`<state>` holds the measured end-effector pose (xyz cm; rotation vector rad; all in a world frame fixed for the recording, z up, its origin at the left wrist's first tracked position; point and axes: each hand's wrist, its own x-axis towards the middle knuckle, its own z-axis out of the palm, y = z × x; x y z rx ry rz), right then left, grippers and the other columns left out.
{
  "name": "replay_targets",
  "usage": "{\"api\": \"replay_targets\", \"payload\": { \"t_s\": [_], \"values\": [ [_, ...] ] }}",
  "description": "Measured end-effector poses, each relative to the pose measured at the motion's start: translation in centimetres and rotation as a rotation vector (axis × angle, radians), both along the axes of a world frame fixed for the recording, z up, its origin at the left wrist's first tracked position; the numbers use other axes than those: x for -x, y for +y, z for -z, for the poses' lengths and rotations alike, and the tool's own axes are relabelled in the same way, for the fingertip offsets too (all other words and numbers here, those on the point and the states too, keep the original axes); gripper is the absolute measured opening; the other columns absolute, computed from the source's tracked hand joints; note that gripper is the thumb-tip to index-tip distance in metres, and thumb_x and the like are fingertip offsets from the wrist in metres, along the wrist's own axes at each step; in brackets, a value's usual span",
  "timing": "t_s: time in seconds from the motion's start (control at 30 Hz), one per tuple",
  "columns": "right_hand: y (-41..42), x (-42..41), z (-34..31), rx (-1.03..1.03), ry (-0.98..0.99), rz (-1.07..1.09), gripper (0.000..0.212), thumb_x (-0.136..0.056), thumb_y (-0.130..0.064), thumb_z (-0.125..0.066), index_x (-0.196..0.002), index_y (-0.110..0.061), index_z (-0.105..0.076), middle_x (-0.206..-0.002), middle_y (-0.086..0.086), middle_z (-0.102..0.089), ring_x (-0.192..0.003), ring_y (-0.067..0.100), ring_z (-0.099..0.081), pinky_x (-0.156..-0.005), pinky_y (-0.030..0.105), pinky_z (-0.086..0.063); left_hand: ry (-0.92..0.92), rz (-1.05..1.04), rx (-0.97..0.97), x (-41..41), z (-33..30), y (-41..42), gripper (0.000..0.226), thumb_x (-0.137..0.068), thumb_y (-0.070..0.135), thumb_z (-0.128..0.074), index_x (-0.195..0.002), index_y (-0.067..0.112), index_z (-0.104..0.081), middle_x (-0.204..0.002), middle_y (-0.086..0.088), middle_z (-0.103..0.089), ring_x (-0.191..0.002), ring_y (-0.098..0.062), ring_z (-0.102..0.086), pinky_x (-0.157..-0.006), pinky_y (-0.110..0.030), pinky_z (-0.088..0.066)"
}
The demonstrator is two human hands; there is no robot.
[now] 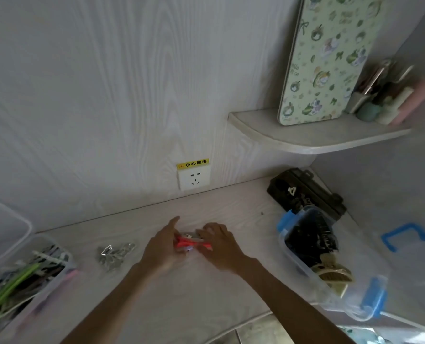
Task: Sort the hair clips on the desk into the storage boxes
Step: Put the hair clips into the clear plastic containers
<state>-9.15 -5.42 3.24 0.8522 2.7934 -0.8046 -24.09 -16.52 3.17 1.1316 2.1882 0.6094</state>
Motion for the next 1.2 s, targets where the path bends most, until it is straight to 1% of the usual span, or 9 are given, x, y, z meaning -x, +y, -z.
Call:
{"api": "replay_targets", "payload": {
  "t_s": [0.1, 0.27, 0.37, 0.47, 0.63, 0.9, 1.03, 1.13, 1.2],
  "values": [
    [-0.8, -1.4, 0.2, -0.077, -0.066, -0.059, 0.07, -0.083, -0.049, -0.056, -0.143, -0.029, -0.026, -0.148, 0.002, -0.026, -0.136, 0.022, -0.021, -0.106, 0.037, -0.023, 0.061, 0.055, 0.072, -0.3, -0.5, 0.0, 0.07, -0.074, 0.044, -0.072, -0.136, 0.028, -0.043, -0.117, 0.001, -0.054, -0.109, -0.016, -0.056, -0.091, -0.023, -0.04],
    [-1.7, -1.5, 0.4, -0.112, 0.011, -0.002, 0.048, -0.092, -0.028, -0.049, -0.138, -0.03, -0.037, -0.129, 0.008, -0.04, -0.113, 0.026, -0.042, -0.088, 0.038, -0.043, 0.212, 0.2, 0.033, -0.2, -1.1, -0.3, 0.046, -0.078, 0.036, -0.069, -0.123, 0.032, -0.057, -0.118, 0.005, -0.044, -0.103, -0.015, -0.056, -0.085, -0.028, -0.048],
    [-1.3, -1.0, 0.2, -0.036, 0.094, 0.016, 0.034, -0.092, -0.024, -0.049, -0.126, -0.021, -0.052, -0.114, 0.009, -0.05, -0.096, 0.026, -0.055, -0.077, 0.031, -0.044, 0.266, 0.23, -0.004, -0.3, -0.9, -0.6, 0.036, -0.08, 0.037, -0.066, -0.116, 0.035, -0.058, -0.121, 0.01, -0.042, -0.105, -0.013, -0.052, -0.081, -0.029, -0.049],
    [-1.6, -0.9, 0.4, -0.011, 0.162, 0.042, 0.023, -0.091, -0.024, -0.052, -0.109, -0.014, -0.06, -0.107, 0.008, -0.056, -0.089, 0.026, -0.06, -0.073, 0.03, -0.044, 0.219, 0.287, 0.024, -0.3, -0.4, -0.8, 0.034, -0.084, 0.043, -0.059, -0.116, 0.032, -0.056, -0.123, 0.01, -0.046, -0.107, -0.013, -0.047, -0.083, -0.029, -0.046],
    [-2.7, -1.1, 0.5, 0.017, 0.218, 0.063, 0.02, -0.089, -0.025, -0.054, -0.104, -0.018, -0.064, -0.1, 0.003, -0.062, -0.089, 0.018, -0.059, -0.076, 0.024, -0.041, 0.182, 0.291, 0.052, -0.3, 0.3, -2.0, 0.04, -0.086, 0.043, -0.057, -0.121, 0.023, -0.052, -0.119, 0.002, -0.054, -0.109, -0.018, -0.052, -0.088, -0.029, -0.043],
    [-4.8, 5.0, -4.0, 0.096, 0.375, -0.101, 0.011, -0.081, -0.029, -0.066, -0.09, -0.023, -0.066, -0.088, -0.004, -0.063, -0.073, 0.006, -0.057, -0.068, 0.015, -0.042, 0.157, 0.002, -0.153, 3.0, -5.2, -9.2, 0.06, -0.071, 0.06, -0.052, -0.117, 0.023, -0.055, -0.112, 0.008, -0.061, -0.102, -0.006, -0.06, -0.084, -0.018, -0.043],
    [-10.0, 11.9, -6.0, 0.16, 0.427, -0.318, 0.013, -0.079, -0.029, -0.065, -0.09, -0.024, -0.065, -0.086, -0.008, -0.062, -0.069, 0.005, -0.057, -0.063, 0.017, -0.041, 0.227, -0.211, -0.158, 5.9, -7.7, -17.0, 0.051, -0.079, 0.046, -0.056, -0.121, 0.018, -0.053, -0.118, 0.003, -0.06, -0.105, -0.011, -0.06, -0.084, -0.015, -0.042],
    [-14.6, 16.8, -7.0, 0.118, 0.492, -0.462, 0.013, -0.082, -0.024, -0.064, -0.095, -0.022, -0.064, -0.092, -0.006, -0.062, -0.079, 0.007, -0.057, -0.07, 0.019, -0.041, 0.286, -0.406, -0.18, 7.5, -8.9, -22.2, 0.057, -0.075, 0.051, -0.047, -0.122, 0.019, -0.054, -0.118, 0.002, -0.06, -0.107, -0.014, -0.058, -0.085, -0.014, -0.037],
    [-17.6, 19.7, -7.3, 0.015, 0.527, -0.547, 0.017, -0.082, -0.019, -0.06, -0.099, -0.018, -0.063, -0.099, -0.001, -0.062, -0.092, 0.014, -0.054, -0.078, 0.025, -0.041, 0.338, -0.535, -0.158, 8.1, -8.8, -24.9, 0.046, -0.084, 0.043, -0.051, -0.125, 0.022, -0.05, -0.122, 0.003, -0.058, -0.111, -0.016, -0.055, -0.09, -0.025, -0.043]
  ]
}}
